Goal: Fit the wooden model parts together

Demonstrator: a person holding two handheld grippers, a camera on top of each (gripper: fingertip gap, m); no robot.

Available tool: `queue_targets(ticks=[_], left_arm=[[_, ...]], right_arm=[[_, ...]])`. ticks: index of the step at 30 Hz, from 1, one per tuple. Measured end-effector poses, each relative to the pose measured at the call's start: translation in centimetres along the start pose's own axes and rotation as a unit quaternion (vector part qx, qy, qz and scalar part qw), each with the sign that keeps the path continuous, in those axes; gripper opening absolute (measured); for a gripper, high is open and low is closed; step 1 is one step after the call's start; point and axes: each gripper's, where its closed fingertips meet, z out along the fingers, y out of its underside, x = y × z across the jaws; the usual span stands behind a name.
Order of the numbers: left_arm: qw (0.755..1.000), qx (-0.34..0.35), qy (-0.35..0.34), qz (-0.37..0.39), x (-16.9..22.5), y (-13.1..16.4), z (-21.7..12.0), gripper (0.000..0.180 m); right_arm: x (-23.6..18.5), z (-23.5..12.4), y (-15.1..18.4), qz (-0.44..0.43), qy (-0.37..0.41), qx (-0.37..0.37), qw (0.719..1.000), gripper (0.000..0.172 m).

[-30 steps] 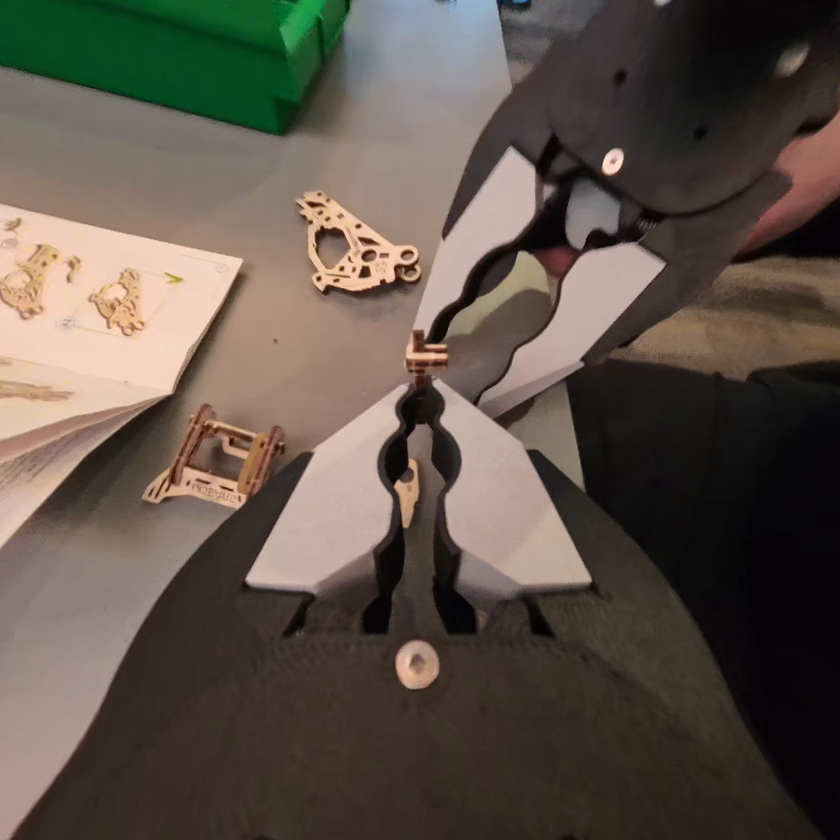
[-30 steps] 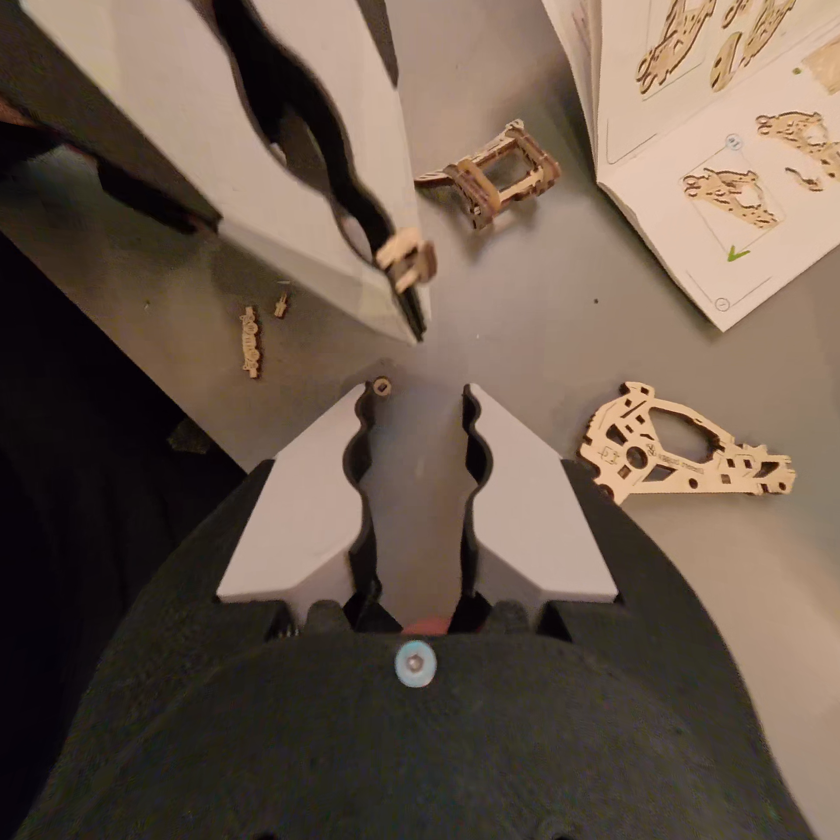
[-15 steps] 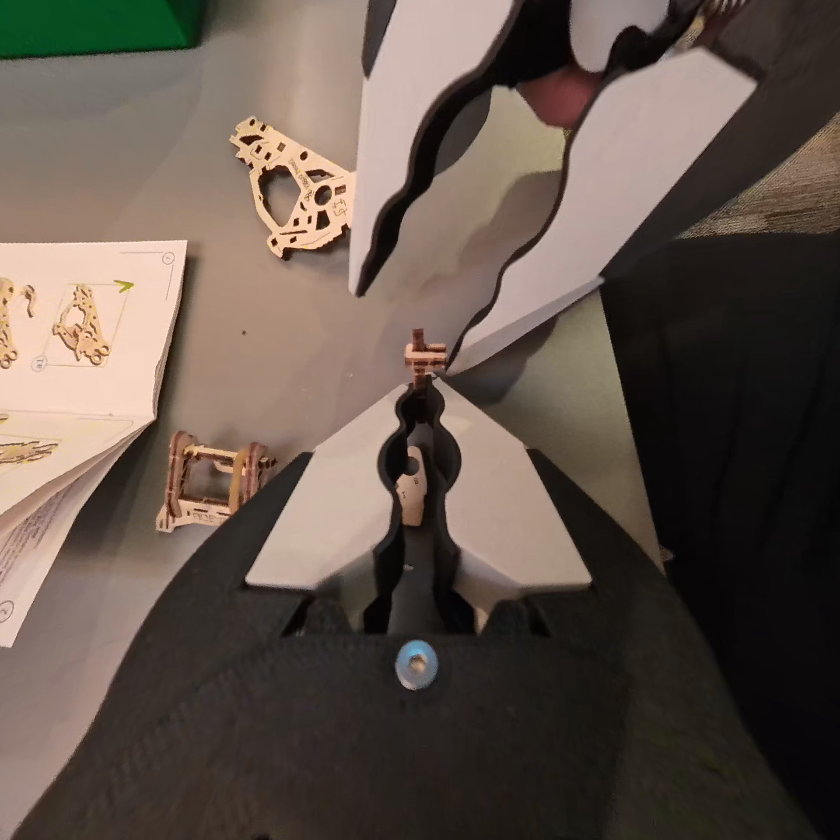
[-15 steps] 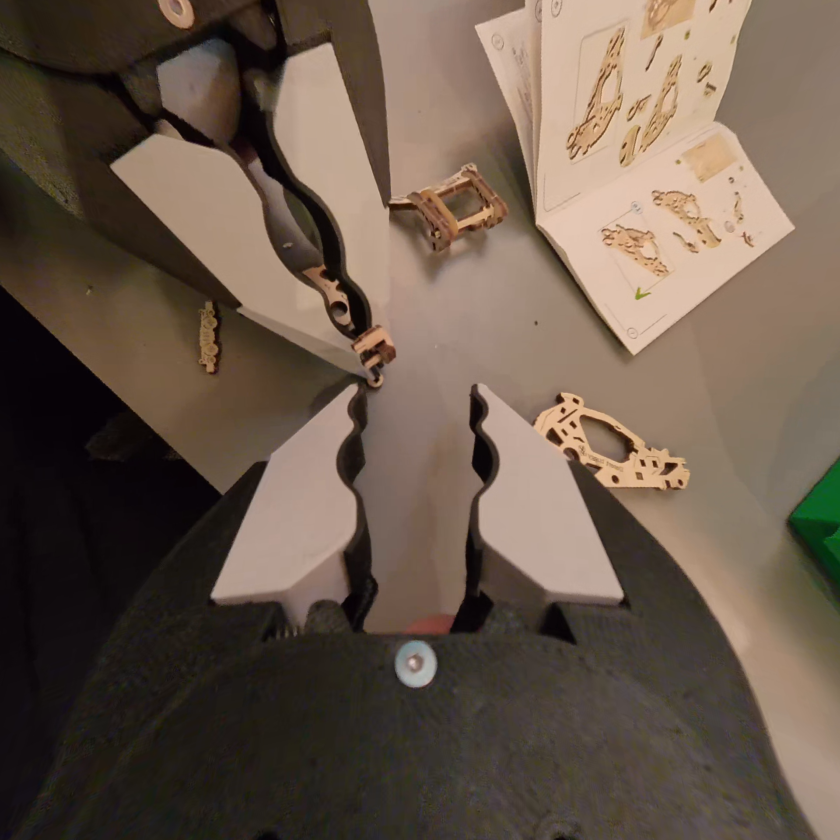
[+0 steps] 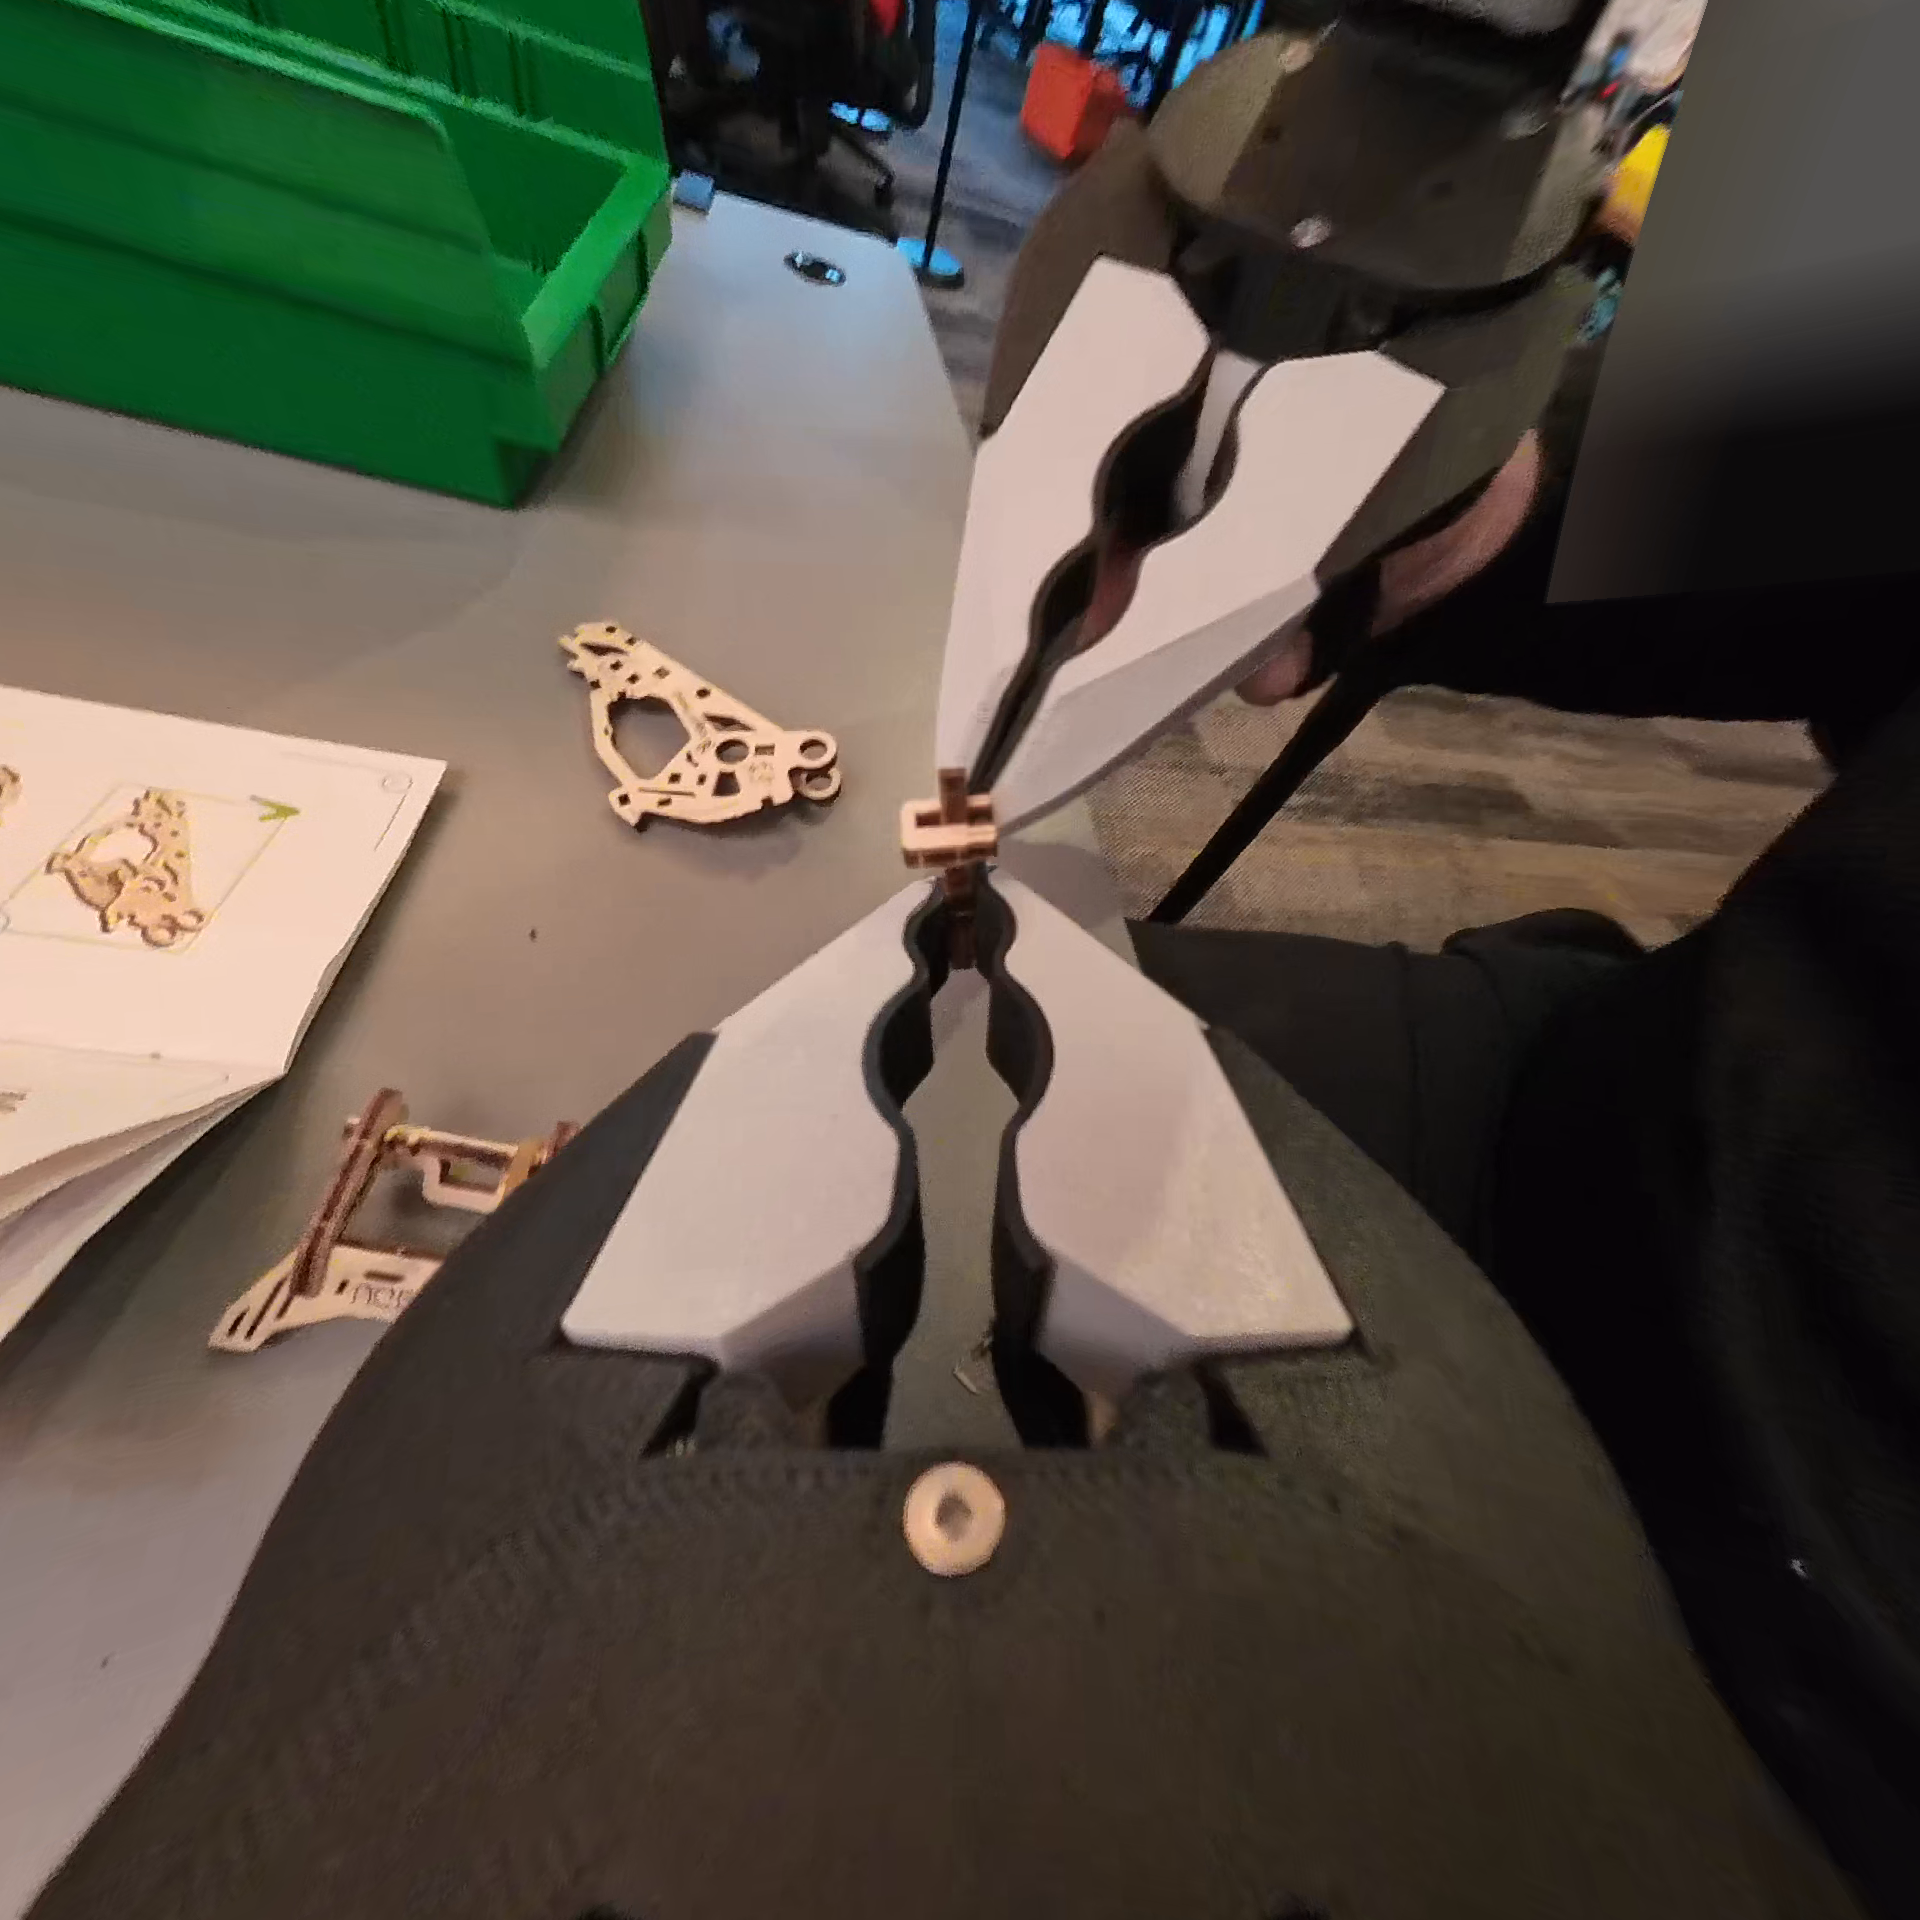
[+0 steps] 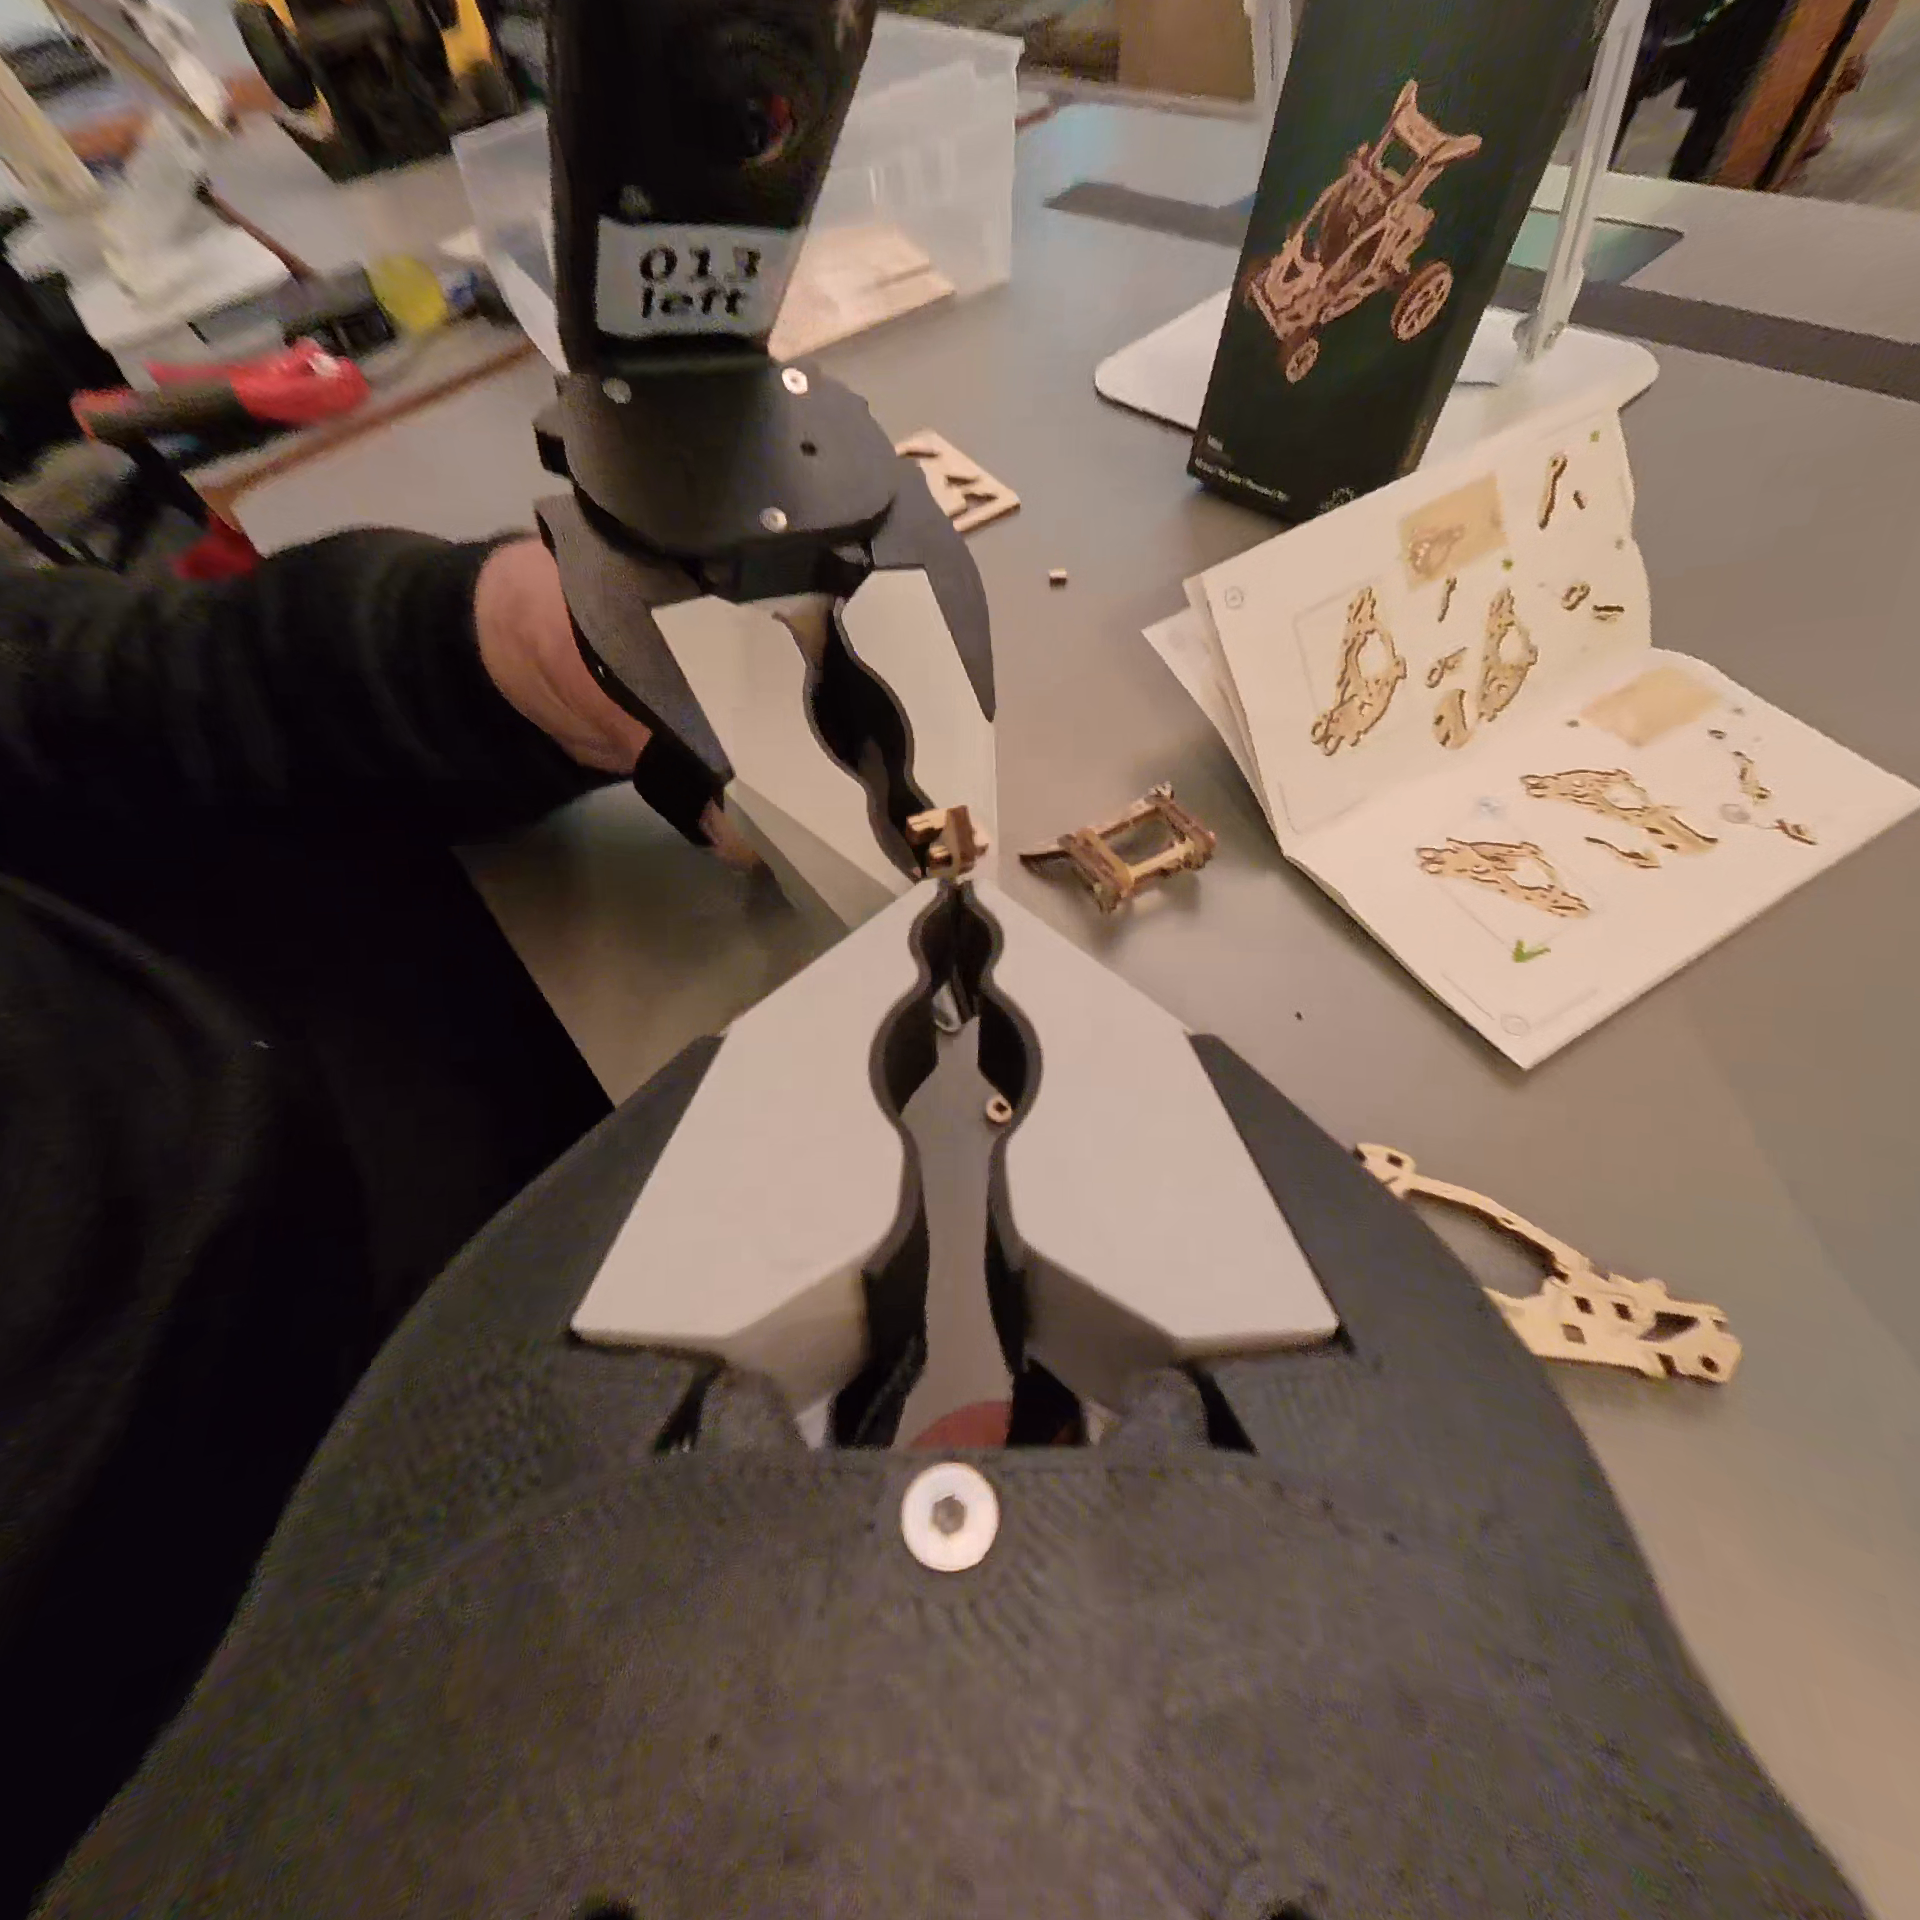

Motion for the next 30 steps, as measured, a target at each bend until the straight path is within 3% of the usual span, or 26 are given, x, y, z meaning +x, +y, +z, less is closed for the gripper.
queue_targets(ticks=[1, 9, 19, 24, 30], left_arm=[[1.000, 0.011, 0.014, -0.003, 0.4, -0.4, -0.1, 0.001], [0.999, 0.038, 0.028, -0.017, 0.6, -1.4, -0.2, 0.001], [0.999, 0.044, 0.031, 0.007, 1.5, -2.5, -0.1, 0.001], [0.996, 0.088, 0.026, 0.007, 1.3, -3.9, -1.6, 0.033], [0.993, 0.109, 0.048, 0.016, 1.9, -5.4, -3.0, 0.022]], right_arm=[[0.0, -0.1, -0.3, 0.012, -0.006, 0.010, 1.000, 0.000], [-0.6, -0.5, -1.5, 0.059, -0.043, 0.047, 0.996, 0.012], [-1.2, -0.9, -2.3, 0.083, -0.078, 0.078, 0.990, 0.002], [-1.1, -1.9, -3.2, 0.101, -0.103, 0.108, 0.984, 0.002], [-1.1, -2.5, -3.5, 0.078, -0.106, 0.105, 0.986, 0.002]])
